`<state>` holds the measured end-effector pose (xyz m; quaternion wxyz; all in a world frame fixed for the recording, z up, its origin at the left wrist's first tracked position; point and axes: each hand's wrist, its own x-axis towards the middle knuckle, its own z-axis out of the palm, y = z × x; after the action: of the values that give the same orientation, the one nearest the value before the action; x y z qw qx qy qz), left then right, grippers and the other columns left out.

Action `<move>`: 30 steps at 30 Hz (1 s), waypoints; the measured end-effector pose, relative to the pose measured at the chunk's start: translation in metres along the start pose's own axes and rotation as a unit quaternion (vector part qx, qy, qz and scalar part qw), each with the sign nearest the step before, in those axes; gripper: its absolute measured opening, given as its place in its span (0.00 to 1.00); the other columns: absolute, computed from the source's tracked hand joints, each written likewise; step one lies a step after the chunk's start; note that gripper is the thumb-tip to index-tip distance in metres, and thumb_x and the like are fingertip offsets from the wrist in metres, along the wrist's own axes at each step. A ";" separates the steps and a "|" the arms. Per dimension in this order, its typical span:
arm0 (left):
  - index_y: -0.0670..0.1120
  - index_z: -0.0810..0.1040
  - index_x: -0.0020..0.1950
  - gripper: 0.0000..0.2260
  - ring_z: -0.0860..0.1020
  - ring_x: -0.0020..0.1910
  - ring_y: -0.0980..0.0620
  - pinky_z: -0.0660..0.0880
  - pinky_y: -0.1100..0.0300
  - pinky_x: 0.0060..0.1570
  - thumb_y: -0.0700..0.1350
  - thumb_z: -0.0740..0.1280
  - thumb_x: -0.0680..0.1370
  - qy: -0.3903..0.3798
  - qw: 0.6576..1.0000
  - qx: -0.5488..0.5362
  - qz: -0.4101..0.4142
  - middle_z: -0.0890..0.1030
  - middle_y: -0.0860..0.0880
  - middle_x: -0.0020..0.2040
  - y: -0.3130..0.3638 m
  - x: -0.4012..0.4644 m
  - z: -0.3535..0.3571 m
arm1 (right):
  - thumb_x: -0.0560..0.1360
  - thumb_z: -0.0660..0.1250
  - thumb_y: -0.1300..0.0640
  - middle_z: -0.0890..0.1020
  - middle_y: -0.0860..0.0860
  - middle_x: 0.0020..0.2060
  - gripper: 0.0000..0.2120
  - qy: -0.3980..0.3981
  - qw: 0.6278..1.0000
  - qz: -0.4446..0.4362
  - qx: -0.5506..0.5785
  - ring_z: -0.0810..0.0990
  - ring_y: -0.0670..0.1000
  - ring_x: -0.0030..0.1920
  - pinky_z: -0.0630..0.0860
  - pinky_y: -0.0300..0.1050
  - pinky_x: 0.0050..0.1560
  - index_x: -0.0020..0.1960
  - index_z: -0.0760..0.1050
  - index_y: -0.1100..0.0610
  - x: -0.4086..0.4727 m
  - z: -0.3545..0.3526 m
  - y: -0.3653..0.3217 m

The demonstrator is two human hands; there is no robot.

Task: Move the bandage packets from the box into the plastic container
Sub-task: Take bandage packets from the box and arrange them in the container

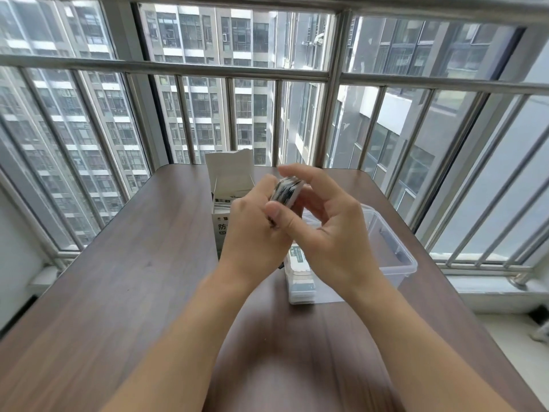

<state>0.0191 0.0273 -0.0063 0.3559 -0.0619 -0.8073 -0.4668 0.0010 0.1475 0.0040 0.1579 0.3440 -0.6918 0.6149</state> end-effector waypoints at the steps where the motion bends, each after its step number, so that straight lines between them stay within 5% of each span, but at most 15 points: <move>1: 0.45 0.77 0.45 0.05 0.78 0.33 0.52 0.70 0.65 0.28 0.37 0.71 0.76 0.009 1.000 0.009 0.017 0.79 0.52 0.30 0.001 0.000 0.000 | 0.74 0.76 0.58 0.85 0.52 0.47 0.16 0.017 1.000 -0.002 0.005 0.84 0.51 0.49 0.80 0.47 0.56 0.61 0.80 0.56 0.000 0.001 -0.001; 6: 0.45 0.75 0.50 0.08 0.76 0.29 0.58 0.66 0.70 0.28 0.35 0.70 0.75 0.012 0.998 0.034 0.054 0.77 0.56 0.29 0.000 -0.002 0.001 | 0.75 0.72 0.58 0.86 0.51 0.50 0.11 0.058 0.998 0.007 -0.003 0.85 0.53 0.50 0.81 0.56 0.55 0.58 0.81 0.57 0.000 0.003 0.000; 13: 0.49 0.71 0.52 0.12 0.73 0.26 0.63 0.64 0.73 0.28 0.33 0.67 0.77 -0.021 0.999 -0.030 0.010 0.77 0.64 0.28 0.000 -0.002 0.001 | 0.80 0.66 0.52 0.82 0.49 0.58 0.14 -0.007 1.000 -0.004 -0.003 0.81 0.51 0.60 0.79 0.57 0.60 0.63 0.79 0.55 0.004 -0.001 0.000; 16: 0.50 0.72 0.52 0.13 0.76 0.27 0.53 0.72 0.58 0.28 0.33 0.69 0.77 -0.044 0.995 -0.084 -0.033 0.80 0.52 0.31 -0.004 0.003 -0.003 | 0.82 0.61 0.54 0.81 0.48 0.56 0.12 -0.051 0.998 -0.013 -0.031 0.80 0.49 0.56 0.78 0.48 0.55 0.61 0.80 0.54 0.008 -0.013 0.001; 20: 0.56 0.69 0.48 0.20 0.73 0.25 0.47 0.71 0.54 0.26 0.30 0.68 0.74 -0.077 0.989 -0.111 -0.063 0.80 0.43 0.31 -0.006 0.004 -0.009 | 0.81 0.64 0.60 0.81 0.40 0.44 0.09 -0.100 0.992 0.004 -0.075 0.79 0.47 0.41 0.74 0.37 0.44 0.58 0.80 0.56 0.011 -0.027 0.000; 24: 0.55 0.69 0.47 0.20 0.75 0.25 0.46 0.73 0.54 0.24 0.31 0.70 0.73 -0.088 0.992 -0.080 -0.052 0.79 0.46 0.30 0.000 0.001 -0.011 | 0.81 0.66 0.63 0.83 0.42 0.41 0.07 -0.191 0.971 0.018 -0.141 0.82 0.48 0.39 0.77 0.38 0.40 0.56 0.80 0.56 0.016 -0.037 -0.011; 27: 0.53 0.69 0.47 0.19 0.76 0.25 0.55 0.69 0.63 0.24 0.31 0.71 0.72 -0.085 0.994 -0.061 -0.029 0.82 0.53 0.33 0.003 0.002 -0.010 | 0.79 0.69 0.63 0.85 0.46 0.43 0.08 -0.232 0.958 0.011 -0.171 0.83 0.50 0.38 0.82 0.45 0.42 0.56 0.81 0.54 0.024 -0.039 -0.021; 30: 0.50 0.69 0.48 0.17 0.77 0.28 0.58 0.69 0.67 0.26 0.31 0.70 0.72 -0.084 0.995 -0.057 -0.019 0.81 0.60 0.33 0.002 0.003 -0.010 | 0.77 0.73 0.60 0.87 0.45 0.43 0.07 -0.268 0.945 0.019 -0.188 0.84 0.46 0.39 0.80 0.38 0.43 0.54 0.82 0.53 0.035 -0.040 -0.027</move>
<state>0.0229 0.0198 0.0000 0.2737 -0.1052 -0.8076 -0.5116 -0.0145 0.1759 0.0542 0.0168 0.4466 -0.8180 0.3622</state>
